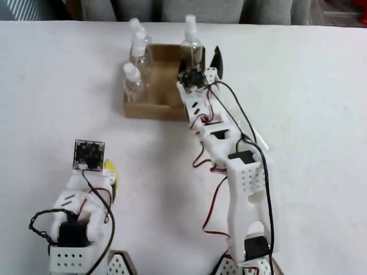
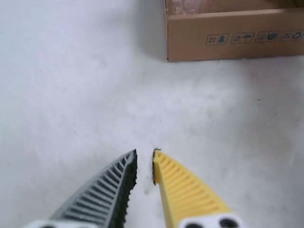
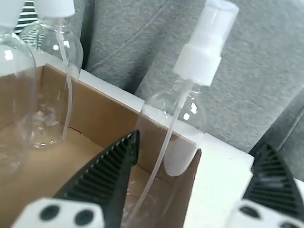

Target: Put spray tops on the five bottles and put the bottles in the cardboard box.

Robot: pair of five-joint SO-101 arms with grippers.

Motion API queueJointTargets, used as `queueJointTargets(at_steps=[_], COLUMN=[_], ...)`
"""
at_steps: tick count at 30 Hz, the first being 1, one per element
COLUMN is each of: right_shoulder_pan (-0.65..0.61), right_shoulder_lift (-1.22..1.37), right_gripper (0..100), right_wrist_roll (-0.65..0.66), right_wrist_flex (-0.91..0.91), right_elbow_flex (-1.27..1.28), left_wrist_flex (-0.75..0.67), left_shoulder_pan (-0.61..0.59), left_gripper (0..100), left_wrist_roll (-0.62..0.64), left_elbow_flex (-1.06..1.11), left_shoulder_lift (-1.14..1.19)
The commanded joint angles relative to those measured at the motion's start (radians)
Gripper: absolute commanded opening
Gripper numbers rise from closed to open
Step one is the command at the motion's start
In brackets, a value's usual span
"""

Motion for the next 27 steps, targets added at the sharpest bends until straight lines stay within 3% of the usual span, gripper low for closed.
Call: queueJointTargets(at_steps=[1,27], right_shoulder_pan=[-0.004,0.001], right_shoulder_lift=[-0.076,-0.084], right_gripper=[32.4,32.4], right_wrist_roll=[0.000,0.000], right_wrist_flex=[0.002,0.001], right_elbow_flex=[-0.008,0.026], left_wrist_flex=[-0.038,-0.038], left_shoulder_pan=[-0.004,-0.004], left_gripper=[8,8], left_wrist_roll=[-0.006,-0.008], left_elbow_flex=[-0.002,-0.002], left_shoulder_lift=[-0.016,-0.016])
